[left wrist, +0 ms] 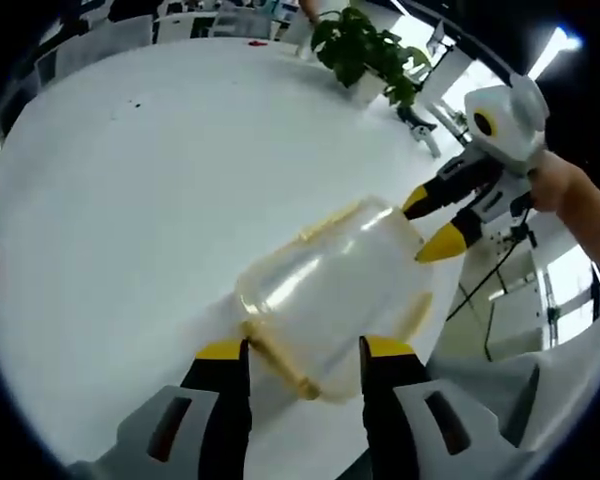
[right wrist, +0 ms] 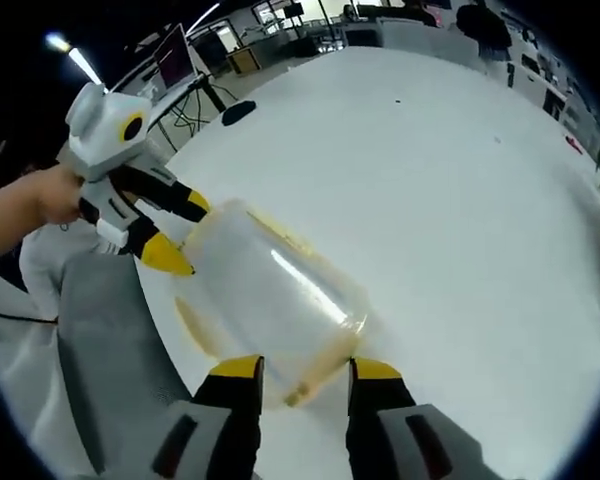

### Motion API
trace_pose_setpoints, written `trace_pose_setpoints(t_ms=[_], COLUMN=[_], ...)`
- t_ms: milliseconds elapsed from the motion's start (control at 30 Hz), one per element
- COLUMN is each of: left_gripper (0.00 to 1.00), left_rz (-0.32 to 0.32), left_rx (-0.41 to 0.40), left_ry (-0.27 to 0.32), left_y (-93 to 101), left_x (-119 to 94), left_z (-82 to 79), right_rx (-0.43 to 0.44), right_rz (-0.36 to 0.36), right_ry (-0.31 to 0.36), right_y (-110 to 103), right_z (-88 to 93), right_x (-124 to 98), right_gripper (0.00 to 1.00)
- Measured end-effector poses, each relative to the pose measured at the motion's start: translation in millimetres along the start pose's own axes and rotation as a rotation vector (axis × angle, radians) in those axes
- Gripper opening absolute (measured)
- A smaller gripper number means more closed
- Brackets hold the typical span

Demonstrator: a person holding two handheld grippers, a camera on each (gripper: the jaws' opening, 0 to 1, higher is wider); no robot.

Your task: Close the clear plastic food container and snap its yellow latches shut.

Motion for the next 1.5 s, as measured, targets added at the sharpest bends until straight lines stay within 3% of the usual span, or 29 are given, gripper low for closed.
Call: trace_pose_setpoints(t_ms=[367,433,467,500,533,567,600,633,733,1267,1500], left_gripper=[0.41,0.42,0.42,0.45,0.48,0.48,0.48,0.48,0.48,0.45,0.47], left_rz=[0.011,0.018,0.033,0.018,0.013,0.001,-0.018,-0.008,0.018,0.021,0.018], left_rx=[-0.002,-0.029,-0.103,-0.113,-0.069,-0.047,-0.009,-0.055,-0.061,-0.088,-0.085], left_ry=[-0.006,0.006,-0.002,-0.019,0.009,0.025,0.042,0.046,0.068,0.052,0.089], left_y=[-0.5,-1.4,-0.8,-3.8,-1.6,0.3,0.9,2.1,-1.2,-0.8,-0.3], left_x=[2.3,4.7,7.7,13.2,21.3,19.0,12.9,10.7,8.3,9.9,8.6], left_z=[-0.6,0.0,3.6,7.8,3.7,1.4,0.7,4.0,6.4,1.6,5.6], right_rx=[0.002,0.027,0.057,0.057,0.037,-0.026,-0.006,-0.029,0.007,-0.006,0.007], right_rz=[-0.025,-0.060,-0.115,-0.169,-0.124,-0.129,-0.063,-0.051,-0.076,-0.067,-0.080], right_ry=[-0.007,0.005,0.042,0.045,0.047,0.034,0.033,0.024,0.025,-0.022,0.001], right_y=[1.4,4.2,2.9,-0.2,5.1,3.8,1.3,-1.7,1.2,-3.0,0.3], right_z=[0.5,3.5,5.0,6.8,5.1,3.3,-0.4,-1.5,0.4,-0.5,2.8], right_x=[1.1,2.6,5.6,7.8,7.1,5.1,3.2,3.7,4.9,5.6,4.3], right_gripper=[0.29,0.28,0.28,0.26,0.26,0.26,0.26,0.26,0.26,0.26,0.27])
Point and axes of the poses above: the point that each gripper's makers call its tool centre point, and the gripper's own axes: x roughly forward along the fingers, y roughly to its right, z roughly out of its underside, the point moved 9 cm from there along -x, roughly backward along the fingers, and after that the axes turned 6 degrees about -x, right-handed, at the moved point
